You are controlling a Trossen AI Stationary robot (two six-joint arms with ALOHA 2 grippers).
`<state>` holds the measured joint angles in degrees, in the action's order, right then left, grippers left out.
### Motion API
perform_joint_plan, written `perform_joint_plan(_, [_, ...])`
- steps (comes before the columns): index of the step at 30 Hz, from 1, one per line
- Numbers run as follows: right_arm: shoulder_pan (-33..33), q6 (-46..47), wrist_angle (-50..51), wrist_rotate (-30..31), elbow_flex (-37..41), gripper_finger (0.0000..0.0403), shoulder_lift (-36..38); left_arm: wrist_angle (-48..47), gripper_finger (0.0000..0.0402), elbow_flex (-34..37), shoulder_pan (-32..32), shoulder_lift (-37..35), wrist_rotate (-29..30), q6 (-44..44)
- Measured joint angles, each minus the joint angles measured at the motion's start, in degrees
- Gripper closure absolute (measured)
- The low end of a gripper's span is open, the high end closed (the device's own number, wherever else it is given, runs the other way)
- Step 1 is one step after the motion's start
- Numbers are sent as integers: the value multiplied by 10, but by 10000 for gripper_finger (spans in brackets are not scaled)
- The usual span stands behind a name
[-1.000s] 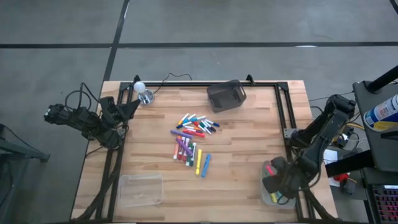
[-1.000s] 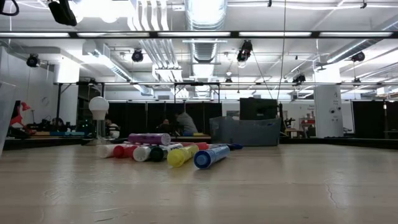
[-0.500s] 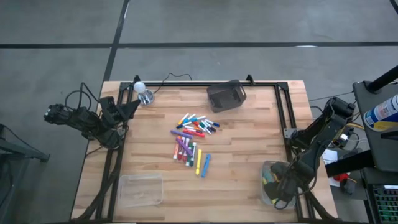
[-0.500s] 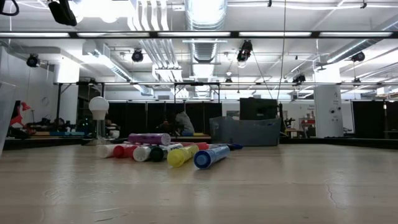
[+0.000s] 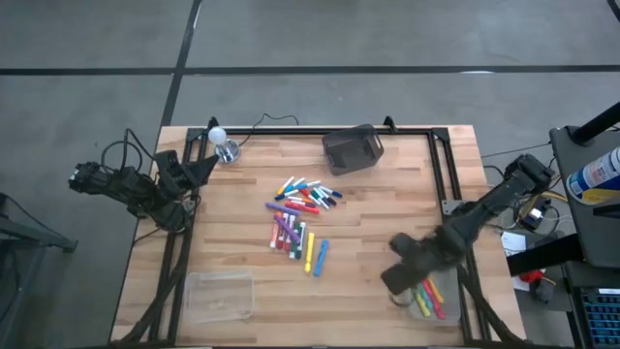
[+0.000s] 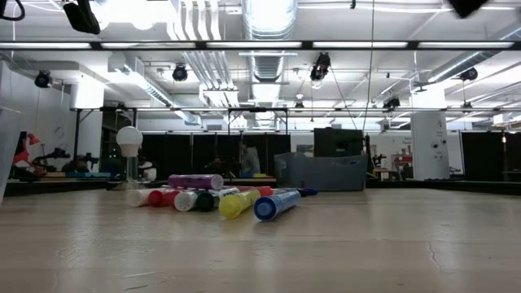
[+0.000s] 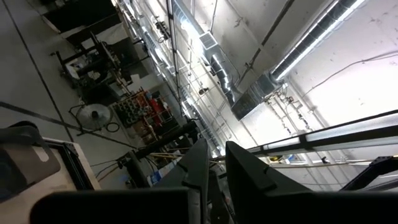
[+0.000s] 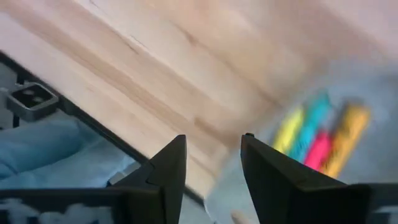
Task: Pick & Place Markers
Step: Put the blue highlighter pen into the gray bin
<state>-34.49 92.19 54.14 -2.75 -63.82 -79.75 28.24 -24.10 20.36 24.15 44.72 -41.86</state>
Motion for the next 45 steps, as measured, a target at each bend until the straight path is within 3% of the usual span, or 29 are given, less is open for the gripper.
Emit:
perform_joint_plan(6, [105, -353, -50, -2, -65, 276, -65, 0, 353, 0, 0, 0, 0, 0])
perform_joint_plan(9, [147, -579, -53, -33, -114, 280, -117, -5, 353, 0, 0, 0, 0, 13])
perform_joint_plan(11, [171, -679, -49, -51, -153, 283, -157, -13, 353, 0, 0, 0, 0, 21])
perform_joint_plan(15, [205, -822, -5, -76, -239, 292, -242, -13, 353, 0, 0, 0, -1, 18])
perform_joint_plan(21, [235, -1017, 93, -60, -348, 303, -353, -14, 353, 0, 0, 0, -1, 29])
perform_joint_plan(26, [242, -1174, 104, -42, -412, 297, -421, -18, 353, 0, 0, 0, -1, 30])
perform_joint_plan(29, [243, -1232, 103, -24, -448, 289, -457, -24, 353, 0, 0, 0, -1, 32])
perform_joint_plan(35, [261, -1232, 102, -30, -497, 280, -512, -56, 353, 0, 0, 0, -1, 31])
perform_joint_plan(45, [256, -1238, 105, -38, -492, 282, -526, -60, 353, 0, 0, 0, -1, 22])
